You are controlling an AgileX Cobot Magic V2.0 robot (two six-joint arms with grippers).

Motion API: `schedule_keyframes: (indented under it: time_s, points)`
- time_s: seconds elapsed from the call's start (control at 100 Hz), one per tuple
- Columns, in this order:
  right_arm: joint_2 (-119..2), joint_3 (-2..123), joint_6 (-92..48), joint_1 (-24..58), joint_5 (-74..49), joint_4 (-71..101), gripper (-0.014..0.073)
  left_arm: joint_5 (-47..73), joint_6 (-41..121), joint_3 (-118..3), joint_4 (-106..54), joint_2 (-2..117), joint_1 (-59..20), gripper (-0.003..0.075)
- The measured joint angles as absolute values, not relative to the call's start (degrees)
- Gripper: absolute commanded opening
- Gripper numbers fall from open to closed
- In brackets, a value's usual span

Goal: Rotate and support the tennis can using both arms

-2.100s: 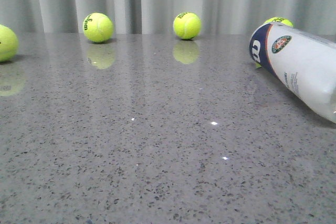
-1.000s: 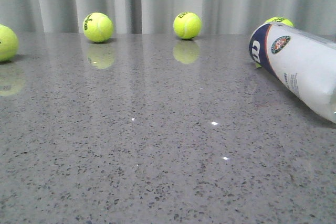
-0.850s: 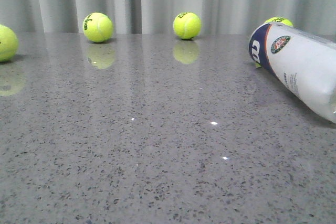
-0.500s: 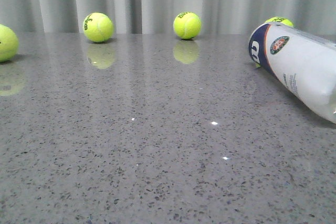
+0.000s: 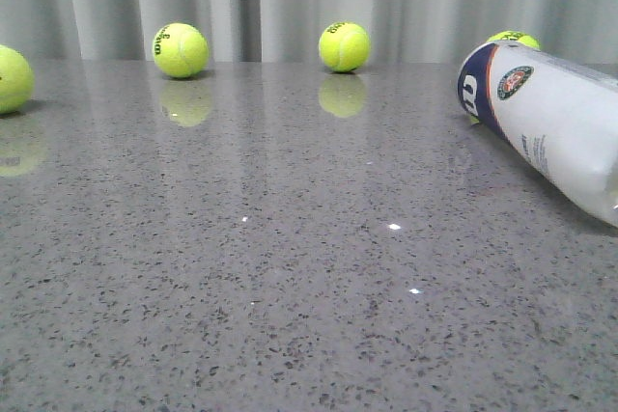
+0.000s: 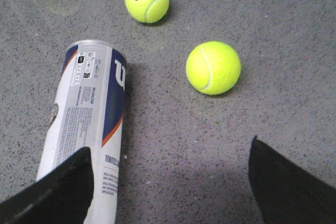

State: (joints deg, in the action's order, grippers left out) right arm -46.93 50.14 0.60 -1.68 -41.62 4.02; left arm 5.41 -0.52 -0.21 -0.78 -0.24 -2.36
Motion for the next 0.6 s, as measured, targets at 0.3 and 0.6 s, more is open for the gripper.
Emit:
schedule_keyframes:
  time_s: [0.3, 0.6]
  points:
    - [-61.98, 62.58, 0.77, 2.88, -54.9, 10.91, 0.0636, 5.41, -0.52, -0.21, -0.78, -0.24, -2.36, -0.0021]
    - [-76.36, 68.72, 3.75, 7.83, -59.01, 12.07, 0.0636, 5.41, -0.52, -0.21, -0.78, -0.24, -2.36, -0.0021]
